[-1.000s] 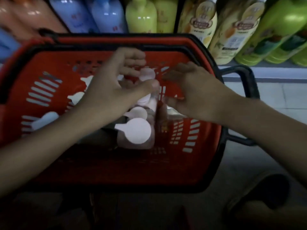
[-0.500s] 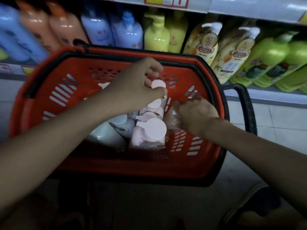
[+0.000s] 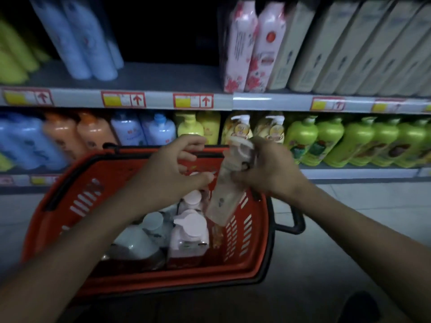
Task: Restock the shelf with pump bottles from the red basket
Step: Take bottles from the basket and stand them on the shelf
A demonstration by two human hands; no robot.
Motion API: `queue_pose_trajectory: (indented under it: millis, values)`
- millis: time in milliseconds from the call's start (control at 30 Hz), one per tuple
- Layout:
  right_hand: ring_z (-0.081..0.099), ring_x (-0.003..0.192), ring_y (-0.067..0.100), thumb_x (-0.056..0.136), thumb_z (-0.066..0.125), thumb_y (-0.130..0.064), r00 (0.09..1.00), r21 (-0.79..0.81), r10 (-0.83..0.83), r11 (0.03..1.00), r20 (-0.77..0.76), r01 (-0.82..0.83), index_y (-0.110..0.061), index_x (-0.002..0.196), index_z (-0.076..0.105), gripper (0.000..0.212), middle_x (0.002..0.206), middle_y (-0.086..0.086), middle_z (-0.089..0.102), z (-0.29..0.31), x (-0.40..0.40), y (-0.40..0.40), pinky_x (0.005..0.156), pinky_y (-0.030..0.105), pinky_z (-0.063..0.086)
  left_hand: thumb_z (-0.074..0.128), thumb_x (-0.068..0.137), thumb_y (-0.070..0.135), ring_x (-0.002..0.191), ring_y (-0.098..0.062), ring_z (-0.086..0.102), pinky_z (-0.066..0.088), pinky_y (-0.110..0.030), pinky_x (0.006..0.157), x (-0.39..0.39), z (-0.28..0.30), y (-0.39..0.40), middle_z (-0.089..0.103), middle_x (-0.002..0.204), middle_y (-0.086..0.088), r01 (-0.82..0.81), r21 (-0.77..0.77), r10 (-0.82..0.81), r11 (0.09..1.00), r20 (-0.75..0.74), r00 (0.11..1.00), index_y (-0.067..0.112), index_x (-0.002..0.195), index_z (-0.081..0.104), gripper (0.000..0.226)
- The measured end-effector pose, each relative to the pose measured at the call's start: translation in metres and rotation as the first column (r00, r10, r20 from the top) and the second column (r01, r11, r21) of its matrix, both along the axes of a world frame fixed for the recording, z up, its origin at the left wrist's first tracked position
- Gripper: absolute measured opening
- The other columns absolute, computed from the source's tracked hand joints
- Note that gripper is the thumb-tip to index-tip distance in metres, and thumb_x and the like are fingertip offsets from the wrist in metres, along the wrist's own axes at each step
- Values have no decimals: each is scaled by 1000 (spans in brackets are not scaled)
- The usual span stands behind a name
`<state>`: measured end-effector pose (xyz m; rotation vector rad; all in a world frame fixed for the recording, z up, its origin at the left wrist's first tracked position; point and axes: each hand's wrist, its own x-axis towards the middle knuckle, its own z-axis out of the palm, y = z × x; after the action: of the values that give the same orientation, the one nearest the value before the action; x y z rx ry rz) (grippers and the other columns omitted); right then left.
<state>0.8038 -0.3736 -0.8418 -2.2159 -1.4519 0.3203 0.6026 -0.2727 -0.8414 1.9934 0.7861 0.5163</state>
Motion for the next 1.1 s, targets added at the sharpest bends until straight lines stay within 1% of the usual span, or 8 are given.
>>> queue_pose_trajectory:
  millis: [167, 333, 500, 567, 633, 733, 900, 1100]
  values:
    - [56, 55, -4, 60, 94, -25, 980, 287, -95, 947, -174, 143, -21, 93, 65, 44, 72, -7, 65, 118, 26, -21, 53, 17, 43, 88, 74, 27, 120, -5, 59, 54, -26, 95, 48, 65, -12, 60, 136, 10, 79, 19, -81, 997, 175, 981, 29, 147, 45, 85]
    - [76, 84, 29, 45, 88, -31, 972, 530, -61, 829, -228, 176, -21, 92, 69, 52, 85, 8, 78, 229, 41, -48, 74, 52, 63, 89, 74, 18, 115, -2, 63, 59, -34, 94, 92, 155, -26, 66, 122, 14, 157, 112, -186, 981, 338, 923, 27, 139, 53, 74]
    - [74, 71, 13, 61, 89, 10, 961, 699, 46, 696, -271, 163, -9, 98, 67, 46, 72, -1, 77, 327, 60, -100, 69, 31, 61, 86, 77, 16, 107, -3, 69, 59, -29, 94, 122, 239, -55, 72, 115, 7, 272, 144, -308, 951, 457, 834, 43, 125, 55, 63]
    - [74, 75, 14, 62, 85, 15, 954, 753, 69, 632, -292, 185, -2, 105, 67, 50, 80, 3, 78, 351, 63, -115, 73, 32, 64, 87, 76, 16, 101, -5, 71, 60, -24, 88, 134, 265, -74, 72, 111, 2, 305, 141, -334, 942, 505, 796, 51, 114, 55, 61]
    - [75, 83, 23, 64, 83, 16, 940, 790, 104, 577, -326, 210, 3, 110, 68, 50, 90, 12, 78, 366, 67, -129, 81, 41, 64, 87, 75, 14, 97, -10, 72, 60, -20, 81, 148, 283, -93, 73, 109, -3, 340, 107, -341, 934, 545, 766, 53, 109, 55, 61]
    - [75, 98, 34, 68, 83, 14, 920, 809, 147, 539, -364, 235, 6, 119, 67, 53, 104, 20, 77, 377, 78, -150, 93, 55, 59, 86, 74, 11, 97, -21, 76, 61, -33, 81, 168, 295, -116, 78, 105, -9, 471, -23, -363, 882, 604, 710, 43, 123, 57, 65]
    - [72, 113, 32, 67, 89, -15, 855, 814, 190, 459, -482, 357, -5, 128, 62, 68, 116, 16, 76, 359, 105, -187, 102, 54, 55, 82, 79, 14, 91, -24, 78, 63, -45, 81, 189, 295, -156, 81, 97, -8, 437, -51, -299, 898, 656, 693, 32, 141, 52, 71]
    - [75, 108, 25, 90, 77, -15, 783, 699, 180, 596, -596, 395, -18, 129, 67, 40, 118, 12, 76, 287, 117, -204, 88, 43, 63, 87, 62, 36, 91, -14, 77, 63, -35, 76, 215, 292, -176, 80, 100, -1, 305, -57, -187, 950, 678, 710, 37, 131, 57, 75]
